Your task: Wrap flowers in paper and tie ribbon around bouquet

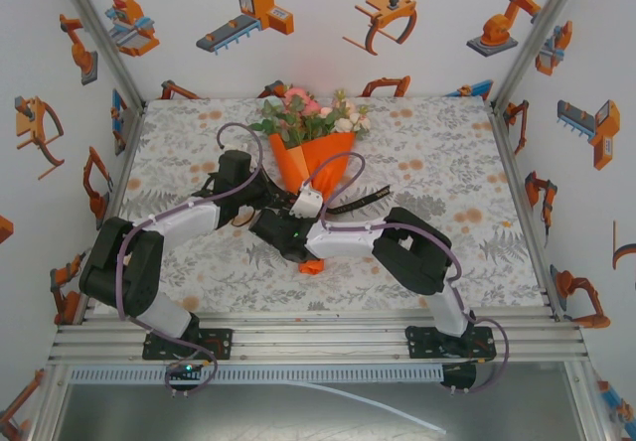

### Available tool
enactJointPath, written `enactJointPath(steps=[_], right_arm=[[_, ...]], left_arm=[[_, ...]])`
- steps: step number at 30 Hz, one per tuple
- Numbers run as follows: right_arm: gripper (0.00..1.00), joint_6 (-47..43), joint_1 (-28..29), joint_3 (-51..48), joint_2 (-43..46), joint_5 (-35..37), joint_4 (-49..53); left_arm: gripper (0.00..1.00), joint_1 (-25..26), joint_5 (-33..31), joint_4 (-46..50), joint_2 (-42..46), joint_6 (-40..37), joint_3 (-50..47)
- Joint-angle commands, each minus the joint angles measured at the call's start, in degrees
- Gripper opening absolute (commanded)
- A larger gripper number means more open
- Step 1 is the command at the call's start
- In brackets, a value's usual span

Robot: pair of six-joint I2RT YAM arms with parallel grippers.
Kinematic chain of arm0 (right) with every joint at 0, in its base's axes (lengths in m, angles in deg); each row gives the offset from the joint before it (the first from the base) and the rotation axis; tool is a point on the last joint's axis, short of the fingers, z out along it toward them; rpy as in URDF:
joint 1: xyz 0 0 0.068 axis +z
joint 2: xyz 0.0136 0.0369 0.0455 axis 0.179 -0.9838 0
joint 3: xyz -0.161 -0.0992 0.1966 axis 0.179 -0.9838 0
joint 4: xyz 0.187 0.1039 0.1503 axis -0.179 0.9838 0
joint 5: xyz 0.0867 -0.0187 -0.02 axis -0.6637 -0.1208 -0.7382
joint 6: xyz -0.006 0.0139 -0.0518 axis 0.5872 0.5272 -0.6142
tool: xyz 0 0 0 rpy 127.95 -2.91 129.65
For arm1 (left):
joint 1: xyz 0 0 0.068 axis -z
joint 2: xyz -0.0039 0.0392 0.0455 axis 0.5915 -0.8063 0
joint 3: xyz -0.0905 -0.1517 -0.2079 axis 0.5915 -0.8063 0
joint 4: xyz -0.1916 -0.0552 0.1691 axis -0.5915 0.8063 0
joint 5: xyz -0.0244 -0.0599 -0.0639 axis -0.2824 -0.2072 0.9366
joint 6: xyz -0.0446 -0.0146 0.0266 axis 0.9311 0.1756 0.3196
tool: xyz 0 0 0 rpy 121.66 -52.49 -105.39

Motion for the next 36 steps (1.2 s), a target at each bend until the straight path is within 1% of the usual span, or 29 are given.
enactJointPath(steps=[1, 4, 6, 8, 9, 13, 14, 16, 19, 23, 26, 28, 30, 32, 34, 36], right_arm=[[0.2, 1.45, -0.55, -1.06, -1.33, 3.37, 0.41], [0.08, 0.49, -0.56, -2.47, -0.61, 2.76, -1.52], [0.0, -1.98, -0.27, -4.95, 1.25, 2.48, -4.92], [0.0, -5.89, 0.05, -7.17, 3.75, 1.26, -7.58], [0.0, -9.79, 0.36, -8.38, 5.6, -0.39, -9.21], [0.0, -21.74, 1.14, -14.55, 14.22, -9.6, -14.37], [0.0, -23.74, 1.12, -16.1, 16.35, -11.15, -14.23], [0.0, -25.2, 1.02, -17.92, 20.64, -10.91, -11.9], [0.0, -29.64, -0.6, -18.43, 24.54, -14.23, -8.6], [0.0, -36.58, -4.26, -18.93, 26.7, -15.66, -5.79], [0.0, -44.34, -9.06, -19.17, 27.5, -19.36, -6.11], [0.0, -50.36, -11.98, -18.23, 27.53, -23.02, -5.8], [0.0, -55.99, -13.49, -17.61, 27.37, -23.64, -5.22], [0.0, -59.32, -14.86, -18.07, 26.99, -22.86, -4.7], [0.0, -61.52, -16.2, -19.25, 27.19, -23.52, -5.37], [0.0, -62.56, -17.52, -21.76, 27.51, -27.45, -9.03]], left_arm=[[0.0, -0.39, 1.08, -1.63, 0.91, -0.56, -0.68], [0.0, -0.38, 0.92, -1.73, 1.02, -0.56, -0.94], [0.0, -0.44, 0.87, -1.63, 1.01, -0.57, -0.86], [0.0, -0.64, 0.92, -1.63, 1.3, -0.57, -0.86], [0.0, -0.82, 0.78, -1.55, 1.35, -0.62, -0.86], [0.0, -1.28, 0.73, -0.91, 1.86, -1.5, -0.46], [0.0, -1.36, 0.77, -0.84, 1.9, -1.77, -0.42], [0.0, -1.36, 1.2, -0.71, 2.04, -2.0, -0.38], [0.0, -1.34, 2.4, -0.98, 2.75, -2.5, -0.63], [0.0, -1.19, 5.33, -1.98, 4.17, -3.2, -1.59], [0.0, -0.49, 6.9, -1.89, 5.77, -3.88, -2.83], [0.0, 0.2, 6.8, -1.38, 7.04, -4.46, -3.93], [0.0, 0.81, 6.6, -1.3, 8.18, -5.23, -4.99], [0.0, 1.45, 6.63, -1.21, 9.13, -6.06, -5.52], [0.0, 2.19, 5.96, -0.57, 10.11, -7.14, -6.04], [0.0, 3.21, 4.4, 0.45, 10.93, -8.81, -6.31]])
